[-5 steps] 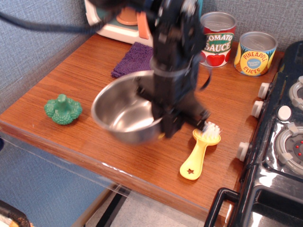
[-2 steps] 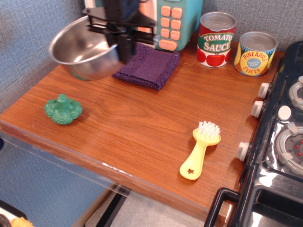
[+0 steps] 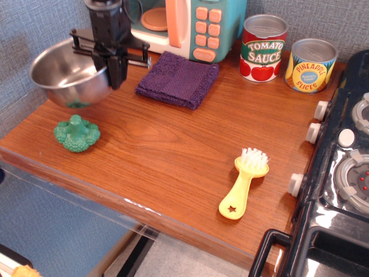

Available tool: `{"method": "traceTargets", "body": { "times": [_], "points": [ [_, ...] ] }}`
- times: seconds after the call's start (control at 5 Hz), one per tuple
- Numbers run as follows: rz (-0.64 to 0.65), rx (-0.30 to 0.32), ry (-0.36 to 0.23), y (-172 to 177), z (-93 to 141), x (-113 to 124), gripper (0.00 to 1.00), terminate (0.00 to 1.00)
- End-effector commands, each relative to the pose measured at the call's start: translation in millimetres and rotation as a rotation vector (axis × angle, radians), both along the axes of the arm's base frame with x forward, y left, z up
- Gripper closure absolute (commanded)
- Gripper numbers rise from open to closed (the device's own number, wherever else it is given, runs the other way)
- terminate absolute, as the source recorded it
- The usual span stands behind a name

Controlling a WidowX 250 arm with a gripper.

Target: Move the bowl so that it's directly in front of the microwave and behind the green pepper.

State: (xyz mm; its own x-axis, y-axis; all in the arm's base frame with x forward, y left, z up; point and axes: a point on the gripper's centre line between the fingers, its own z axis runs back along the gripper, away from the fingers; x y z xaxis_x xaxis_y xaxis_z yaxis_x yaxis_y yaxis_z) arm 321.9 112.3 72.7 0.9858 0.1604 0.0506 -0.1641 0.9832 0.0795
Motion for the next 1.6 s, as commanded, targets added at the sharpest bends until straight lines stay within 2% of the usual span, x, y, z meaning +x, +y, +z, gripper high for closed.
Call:
{"method": "traceTargets", "body": {
  "times": [0.0, 0.2, 0.6, 0.8, 1.0, 1.4],
  "points": [
    [0.019, 0.030, 0.004, 26.9, -5.1, 17.0, 1.00, 0.00],
    [0.027, 0.047, 0.024, 35.6, -10.4, 28.7, 1.00, 0.00],
    [0.024, 0.043, 0.045, 39.6, -15.1, 28.9, 1.00, 0.00],
    [-0.018, 0.039, 0.041, 30.5, -11.4, 32.0, 0.00, 0.00],
    [-0.048, 0.045, 0.003, 23.9, 2.4, 36.3, 0.00, 0.00],
    [-0.137, 0.042, -0.134, 1.2, 60.8, 23.0, 0.00, 0.00]
  ]
}}
